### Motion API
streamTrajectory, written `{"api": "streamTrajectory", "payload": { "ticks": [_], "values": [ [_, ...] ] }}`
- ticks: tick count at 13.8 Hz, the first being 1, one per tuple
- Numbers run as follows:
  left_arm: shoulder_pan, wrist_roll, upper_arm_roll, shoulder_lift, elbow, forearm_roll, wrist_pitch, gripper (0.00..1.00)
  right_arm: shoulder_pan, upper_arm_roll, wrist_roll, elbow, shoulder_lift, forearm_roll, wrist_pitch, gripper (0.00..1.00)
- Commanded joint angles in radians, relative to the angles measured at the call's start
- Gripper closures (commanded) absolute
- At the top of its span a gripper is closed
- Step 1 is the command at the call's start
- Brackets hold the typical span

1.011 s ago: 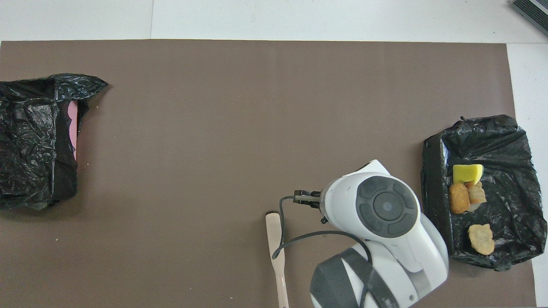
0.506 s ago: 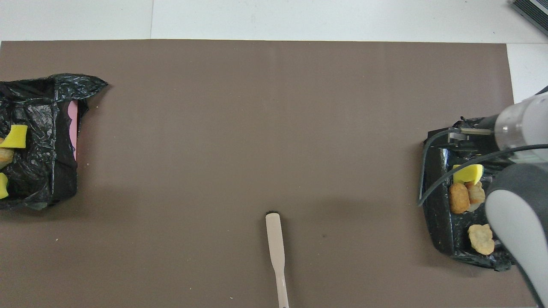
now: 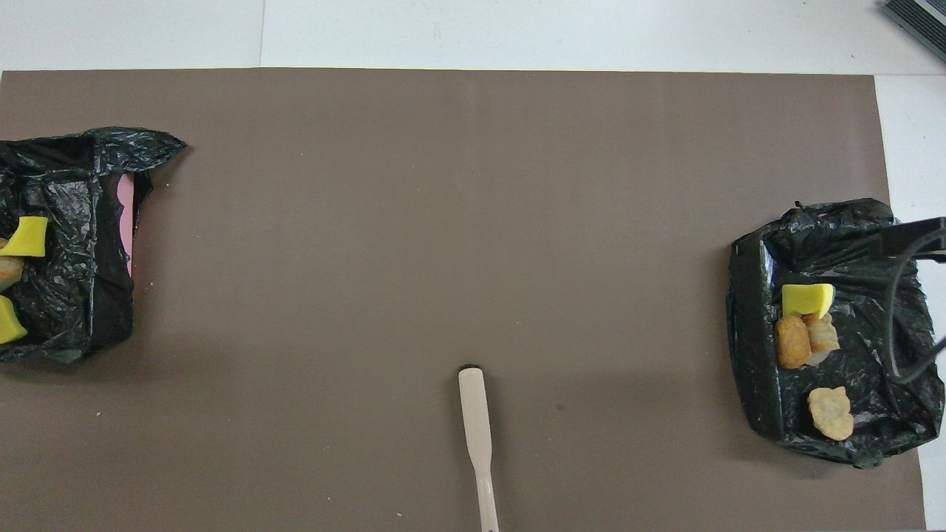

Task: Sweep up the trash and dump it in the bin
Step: 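Bring the empty dustpan back to the table center with the left gripper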

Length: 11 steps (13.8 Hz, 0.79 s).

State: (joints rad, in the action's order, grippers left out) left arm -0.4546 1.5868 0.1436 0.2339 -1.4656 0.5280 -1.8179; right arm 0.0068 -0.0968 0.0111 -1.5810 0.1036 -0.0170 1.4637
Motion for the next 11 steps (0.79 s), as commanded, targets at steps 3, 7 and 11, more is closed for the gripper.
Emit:
{"api": "streamTrajectory", "payload": {
  "ticks": [3,7,11],
  "values": [
    [0.146,-0.388,-0.012,-0.133,-0.246,-0.199,0.003,1.0,-0.005,-0.006,-0.031,-0.033,0.016,-0.015,0.026,0.0],
    [0.39,-0.871,-0.012,-0.122,-0.297,-0.307,0.025,1.0,0.012,-0.001,-0.056,-0.045,0.01,-0.017,0.116,0.0],
    [0.578,-1.346,-0.012,-0.044,-0.283,-0.384,-0.055,1.0,0.021,-0.008,-0.054,-0.048,0.01,-0.017,0.107,0.0]
  ]
}}
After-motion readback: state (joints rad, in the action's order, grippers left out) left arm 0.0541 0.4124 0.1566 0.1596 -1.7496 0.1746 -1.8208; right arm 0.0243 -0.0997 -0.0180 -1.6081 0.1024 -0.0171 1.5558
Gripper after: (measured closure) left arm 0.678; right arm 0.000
